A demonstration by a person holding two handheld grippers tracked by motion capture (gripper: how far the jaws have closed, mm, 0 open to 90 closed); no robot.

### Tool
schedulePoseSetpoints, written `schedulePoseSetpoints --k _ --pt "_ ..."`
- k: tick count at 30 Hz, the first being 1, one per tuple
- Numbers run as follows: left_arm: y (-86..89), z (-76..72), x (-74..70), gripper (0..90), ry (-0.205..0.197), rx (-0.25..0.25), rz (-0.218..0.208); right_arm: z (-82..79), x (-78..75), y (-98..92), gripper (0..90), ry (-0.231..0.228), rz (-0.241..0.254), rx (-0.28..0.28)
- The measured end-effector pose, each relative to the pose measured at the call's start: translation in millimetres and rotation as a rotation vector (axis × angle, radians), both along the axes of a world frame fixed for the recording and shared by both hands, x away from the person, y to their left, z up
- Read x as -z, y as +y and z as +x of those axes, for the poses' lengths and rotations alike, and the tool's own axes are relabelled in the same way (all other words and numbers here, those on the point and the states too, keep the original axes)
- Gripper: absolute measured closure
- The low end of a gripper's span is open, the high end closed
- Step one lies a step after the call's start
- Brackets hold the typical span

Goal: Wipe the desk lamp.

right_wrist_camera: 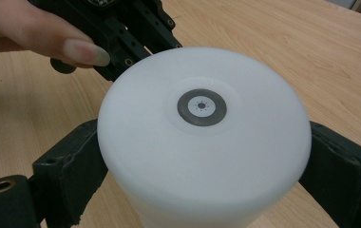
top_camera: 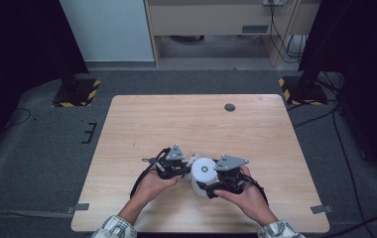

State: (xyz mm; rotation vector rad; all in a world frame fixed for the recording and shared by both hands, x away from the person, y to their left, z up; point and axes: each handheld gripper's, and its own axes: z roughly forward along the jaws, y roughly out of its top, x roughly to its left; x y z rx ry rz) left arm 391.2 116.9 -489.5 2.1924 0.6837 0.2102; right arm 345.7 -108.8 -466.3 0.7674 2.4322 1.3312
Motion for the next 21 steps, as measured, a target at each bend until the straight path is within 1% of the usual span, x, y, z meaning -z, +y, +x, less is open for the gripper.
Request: schedulePoseSetpoints --k 5,8,13,15,21 --pt "-1.7 2.1 5.4 77.7 0.005 0.003 0.010 -0.2 -0.2 0.2 9.2 -0.002 -0.003 0.000" --pt "-1.9 2.2 9.2 77.7 0.008 0.011 0.030 -0.1 -0.1 0.1 9.2 0.000 -0.001 -0.001" --pt "1.4 -3.2 9.5 77.7 0.005 0.007 0.028 0.2 -0.2 0.0 9.2 0.000 -0.003 -0.001" --pt "4.0 -7.8 7.7 77.8 -0.001 0.005 0.020 0.0 -0.2 0.1 9.2 -0.001 -0.004 0.001" --pt "15.6 -26.1 3.0 77.7 -0.007 0.005 -0.023 -0.2 -0.1 0.6 9.2 -0.003 -0.006 0.003"
